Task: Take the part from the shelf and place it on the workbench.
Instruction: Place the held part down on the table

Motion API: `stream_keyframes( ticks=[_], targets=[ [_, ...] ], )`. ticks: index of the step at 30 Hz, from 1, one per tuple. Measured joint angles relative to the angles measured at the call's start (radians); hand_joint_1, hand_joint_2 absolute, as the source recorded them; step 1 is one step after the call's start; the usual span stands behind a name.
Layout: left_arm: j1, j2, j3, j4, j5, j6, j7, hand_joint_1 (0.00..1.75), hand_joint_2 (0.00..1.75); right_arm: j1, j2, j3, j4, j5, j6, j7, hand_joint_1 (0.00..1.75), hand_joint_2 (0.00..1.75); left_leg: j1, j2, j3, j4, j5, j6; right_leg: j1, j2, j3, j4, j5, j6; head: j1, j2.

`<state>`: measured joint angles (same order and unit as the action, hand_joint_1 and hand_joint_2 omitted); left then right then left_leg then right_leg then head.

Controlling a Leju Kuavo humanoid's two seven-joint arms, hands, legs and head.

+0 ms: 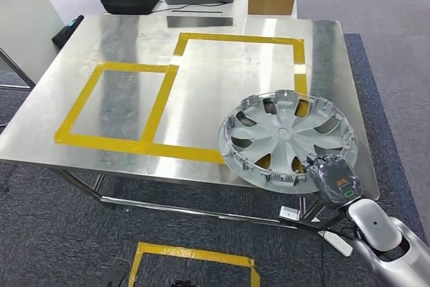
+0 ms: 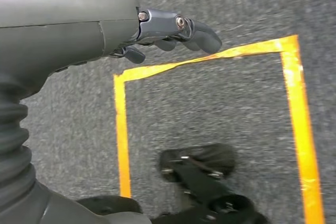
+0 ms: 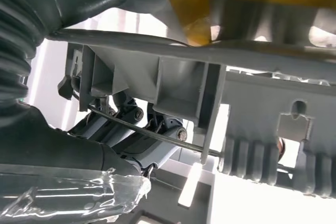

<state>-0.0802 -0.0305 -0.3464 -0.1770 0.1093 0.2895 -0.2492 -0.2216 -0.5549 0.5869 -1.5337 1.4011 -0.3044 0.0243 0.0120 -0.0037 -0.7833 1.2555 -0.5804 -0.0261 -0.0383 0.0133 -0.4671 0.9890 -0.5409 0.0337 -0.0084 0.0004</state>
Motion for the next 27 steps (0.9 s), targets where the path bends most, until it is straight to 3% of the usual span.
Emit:
stream_keyframes(
  ticks=[1, 2, 4, 5, 6, 8, 9, 10, 11, 13, 14, 15, 16, 18, 19, 20, 23, 25, 27],
  targets=[
    [0.003, 0.0, 0.0, 0.0, -0.001, -0.001, 0.002, 0.0, 1.75, 0.003, 0.001, 0.001, 0.0, -0.001, 0.0, 0.0, 1.75, 1.75, -0.006, 0.0, -0.009, -0.039, -0.001, 0.009, 0.0, 0.001, 0.034, -0.013, -0.014, 0.001, -0.001, 0.0],
    [0.005, 0.001, 0.0, 0.0, -0.001, -0.002, 0.004, 0.0, 1.75, 0.006, 0.002, 0.002, 0.0, -0.002, 0.0, -0.001, 1.75, 1.75, -0.014, 0.0, -0.011, -0.099, 0.048, 0.023, 0.0, 0.001, 0.064, -0.028, -0.029, 0.001, -0.003, 0.0],
    [0.012, 0.004, 0.0, 0.003, -0.001, -0.002, 0.011, 0.0, 1.75, 0.009, 0.006, 0.005, 0.002, -0.005, -0.003, -0.006, 1.75, 1.75, -0.034, -0.005, -0.003, -0.236, 0.23, 0.05, 0.006, 0.006, 0.117, -0.049, -0.061, 0.008, -0.008, 0.0],
    [0.016, 0.005, 0.0, 0.004, -0.001, -0.002, 0.014, 0.0, 1.75, 0.011, 0.009, 0.008, 0.002, -0.006, -0.005, -0.009, 1.75, 1.75, -0.039, -0.009, 0.002, -0.277, 0.31, 0.055, 0.011, 0.01, 0.139, -0.06, -0.081, 0.012, -0.008, 0.0],
    [0.017, 0.006, 0.0, 0.005, -0.001, -0.002, 0.017, 0.0, 1.75, 0.01, 0.011, 0.009, 0.001, -0.007, -0.007, -0.013, 1.75, 1.75, -0.041, -0.012, 0.007, -0.29, 0.342, 0.053, 0.016, 0.013, 0.163, -0.071, -0.1, 0.016, -0.007, 0.0],
    [0.008, 0.003, 0.0, 0.004, -0.003, -0.002, 0.02, 0.0, 1.75, 0.0, 0.013, 0.009, -0.002, -0.01, -0.009, -0.017, 1.75, 1.75, -0.036, -0.016, 0.014, -0.266, 0.325, 0.044, 0.019, 0.014, 0.205, -0.098, -0.13, 0.02, -0.001, 0.0],
    [0.0, 0.002, 0.0, 0.004, -0.004, -0.002, 0.02, 0.0, 1.75, -0.009, 0.013, 0.008, -0.005, -0.012, -0.01, -0.02, 1.75, 1.75, -0.034, -0.018, 0.02, -0.259, 0.307, 0.045, 0.019, 0.01, 0.211, -0.092, -0.144, 0.021, 0.002, 0.0],
    [-0.008, 0.001, 0.0, 0.003, -0.004, -0.002, 0.02, 0.0, 1.75, -0.016, 0.013, 0.008, -0.006, -0.015, -0.011, -0.023, 1.75, 1.75, -0.033, -0.019, 0.028, -0.257, 0.294, 0.05, 0.02, 0.005, 0.197, -0.057, -0.164, 0.022, 0.004, 0.0],
    [-0.012, 0.0, 0.0, 0.003, -0.004, -0.002, 0.021, 0.0, 1.75, -0.02, 0.014, 0.01, -0.007, -0.018, -0.012, -0.027, 1.75, 1.75, -0.033, -0.021, 0.037, -0.257, 0.281, 0.055, 0.023, -0.001, 0.162, 0.006, -0.19, 0.021, 0.006, 0.0],
    [-0.012, -0.001, 0.0, 0.003, -0.005, -0.003, 0.025, 0.0, 1.75, -0.019, 0.014, 0.016, -0.003, -0.025, -0.013, -0.038, 1.75, 1.75, -0.035, -0.021, 0.06, -0.257, 0.256, 0.065, 0.034, -0.006, 0.051, 0.168, -0.237, 0.012, 0.008, 0.0],
    [-0.008, -0.001, 0.0, 0.003, -0.004, -0.007, 0.027, 0.0, 1.75, -0.015, 0.015, 0.02, 0.0, -0.028, -0.013, -0.043, 1.75, 1.75, -0.036, -0.022, 0.075, -0.257, 0.245, 0.068, 0.039, -0.006, 0.0, 0.222, -0.233, 0.006, 0.008, 0.0],
    [-0.004, -0.001, 0.0, 0.003, -0.002, -0.014, 0.029, 0.0, 1.75, -0.011, 0.015, 0.025, 0.003, -0.031, -0.012, -0.047, 1.75, 1.75, -0.038, -0.023, 0.09, -0.257, 0.233, 0.069, 0.044, -0.005, -0.039, 0.24, -0.203, 0.001, 0.009, 0.0],
    [-0.002, -0.001, 0.0, 0.003, 0.0, -0.021, 0.031, 0.0, 1.75, -0.009, 0.016, 0.031, 0.006, -0.033, -0.012, -0.05, 1.75, 1.75, -0.04, -0.026, 0.106, -0.257, 0.223, 0.07, 0.047, -0.005, -0.065, 0.219, -0.148, -0.004, 0.009, 0.0],
    [0.001, 0.0, 0.0, 0.003, 0.004, -0.033, 0.032, 0.0, 1.75, -0.006, 0.018, 0.039, 0.012, -0.037, -0.011, -0.053, 1.75, 1.75, -0.044, -0.033, 0.13, -0.259, 0.208, 0.07, 0.049, -0.003, -0.088, 0.119, -0.02, -0.009, 0.008, 0.0],
    [0.001, 0.0, 0.0, 0.003, 0.005, -0.036, 0.032, 0.0, 1.75, -0.005, 0.019, 0.043, 0.014, -0.038, -0.011, -0.053, 1.75, 1.75, -0.045, -0.036, 0.137, -0.259, 0.204, 0.07, 0.05, -0.002, -0.089, 0.081, 0.026, -0.01, 0.006, 0.0],
    [0.001, 0.0, 0.001, 0.003, 0.005, -0.037, 0.032, 0.0, 1.75, -0.004, 0.02, 0.047, 0.017, -0.038, -0.01, -0.053, 1.75, 1.75, -0.045, -0.039, 0.139, -0.26, 0.203, 0.068, 0.051, -0.001, -0.089, 0.061, 0.052, -0.01, 0.004, 0.0],
    [-0.002, 0.001, 0.001, 0.003, 0.003, -0.035, 0.03, 0.0, 1.75, -0.016, 0.022, 0.051, 0.02, -0.04, -0.01, -0.054, 1.75, 1.75, -0.044, -0.045, 0.139, -0.264, 0.201, 0.061, 0.054, 0.0, -0.076, 0.034, 0.052, -0.013, 0.002, 0.0],
    [-0.008, 0.0, 0.001, 0.003, -0.002, -0.027, 0.027, 0.0, 1.75, -0.025, 0.023, 0.052, 0.02, -0.043, -0.01, -0.054, 1.75, 1.75, -0.05, -0.044, 0.141, -0.277, 0.203, 0.081, 0.05, 0.002, -0.065, 0.003, 0.044, -0.012, -0.004, 0.0],
    [-0.012, -0.001, 0.001, 0.003, -0.007, -0.02, 0.026, 0.0, 1.75, -0.026, 0.025, 0.055, 0.02, -0.048, -0.01, -0.056, 1.75, 1.75, -0.052, -0.044, 0.145, -0.288, 0.212, 0.091, 0.048, 0.004, -0.061, -0.006, 0.046, -0.009, -0.01, 0.0]
  ],
)
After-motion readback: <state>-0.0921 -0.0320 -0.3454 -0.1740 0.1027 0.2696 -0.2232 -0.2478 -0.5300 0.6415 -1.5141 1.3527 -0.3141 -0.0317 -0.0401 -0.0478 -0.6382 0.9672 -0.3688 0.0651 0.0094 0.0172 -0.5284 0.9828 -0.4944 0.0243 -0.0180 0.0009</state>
